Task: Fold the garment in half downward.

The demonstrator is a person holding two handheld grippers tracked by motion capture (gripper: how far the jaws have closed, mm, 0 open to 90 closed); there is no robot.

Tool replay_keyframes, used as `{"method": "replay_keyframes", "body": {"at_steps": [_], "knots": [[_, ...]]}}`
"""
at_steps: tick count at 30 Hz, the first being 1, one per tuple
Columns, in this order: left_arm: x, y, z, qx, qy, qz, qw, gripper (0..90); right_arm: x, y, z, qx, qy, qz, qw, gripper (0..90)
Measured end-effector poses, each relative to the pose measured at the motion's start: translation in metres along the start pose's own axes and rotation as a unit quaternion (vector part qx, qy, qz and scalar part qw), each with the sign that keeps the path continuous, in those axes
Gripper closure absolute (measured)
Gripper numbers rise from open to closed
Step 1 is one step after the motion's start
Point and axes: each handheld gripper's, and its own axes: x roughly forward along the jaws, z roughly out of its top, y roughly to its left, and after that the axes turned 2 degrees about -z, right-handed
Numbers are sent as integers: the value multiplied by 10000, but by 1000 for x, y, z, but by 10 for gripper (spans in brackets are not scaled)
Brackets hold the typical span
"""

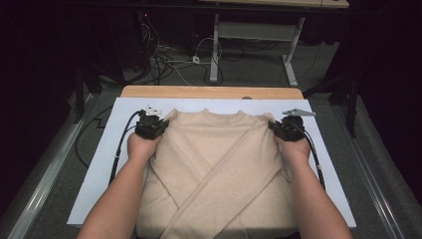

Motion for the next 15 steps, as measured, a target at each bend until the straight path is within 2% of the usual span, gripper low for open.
{"method": "replay_keyframes", "body": {"at_steps": [4,6,10,13,15], "knots": [[-4,1,12,36,-31,50,10000,805,-4,-1,9,-21,-117,6,9999,816],[-8,2,21,18,-132,86,9999,805,-7,-3,17,12,-224,22,9997,817],[-16,6,37,107,-284,166,9994,805,-13,-2,35,-99,-383,-103,9992,817],[-14,10,40,93,-219,95,9997,805,-15,-1,44,-164,-497,-173,9985,817],[-11,10,35,97,-103,74,9999,804,-11,1,43,-163,-456,-190,9986,817]]}}
